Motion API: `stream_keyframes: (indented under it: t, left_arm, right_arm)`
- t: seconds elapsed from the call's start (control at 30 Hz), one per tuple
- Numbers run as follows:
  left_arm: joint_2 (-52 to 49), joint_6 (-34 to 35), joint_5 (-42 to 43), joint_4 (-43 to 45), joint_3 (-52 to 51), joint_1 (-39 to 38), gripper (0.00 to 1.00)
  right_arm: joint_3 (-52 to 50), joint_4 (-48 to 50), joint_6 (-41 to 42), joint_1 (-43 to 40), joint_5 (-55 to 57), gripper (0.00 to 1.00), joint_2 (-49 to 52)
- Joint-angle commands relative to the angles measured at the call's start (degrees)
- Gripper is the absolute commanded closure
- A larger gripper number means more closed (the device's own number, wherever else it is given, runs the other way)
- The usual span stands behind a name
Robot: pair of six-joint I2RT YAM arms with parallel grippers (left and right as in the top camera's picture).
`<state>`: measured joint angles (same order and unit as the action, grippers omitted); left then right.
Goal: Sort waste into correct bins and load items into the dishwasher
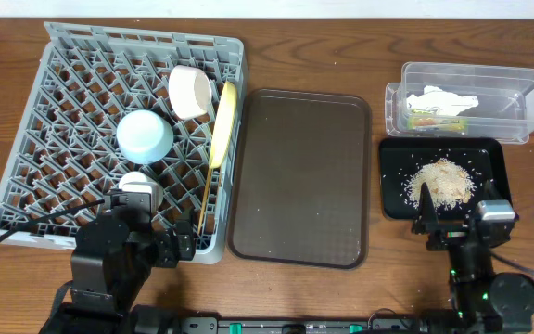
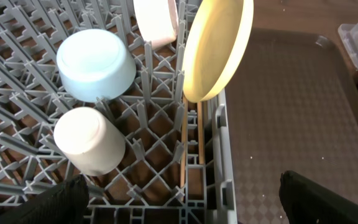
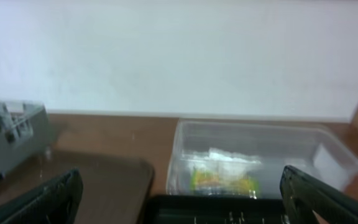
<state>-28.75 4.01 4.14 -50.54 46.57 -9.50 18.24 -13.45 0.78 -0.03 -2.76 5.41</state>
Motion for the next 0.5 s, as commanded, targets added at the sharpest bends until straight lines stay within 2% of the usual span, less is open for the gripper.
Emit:
stream_keyframes:
  t: [0.0,0.2,0.27,0.47]
  left_arm:
    - [0.3,-0.8,0.2,0.1,-0.1,-0.1,0.02]
    - [0.3,-0.8,0.2,0.1,-0.1,-0.1,0.02]
    - [0.3,-0.8,0.2,0.1,-0.1,-0.1,0.02]
    - [0.2,-0.8,0.2,0.1,-0.1,-0.1,0.02]
  right_arm:
    - [-6.5,7.8,-0.6,1.3,-1.0,0.01,-3.2]
    - [-15.3,19.9,-0.6,1.9,-0.9,0.01,-4.8]
    - [-17.2,21.2,-0.7,1.9,-0.9,0.01,-5.2]
    - [-17.9,11.2,-0.6,1.9,-1.0,0.01,-5.1]
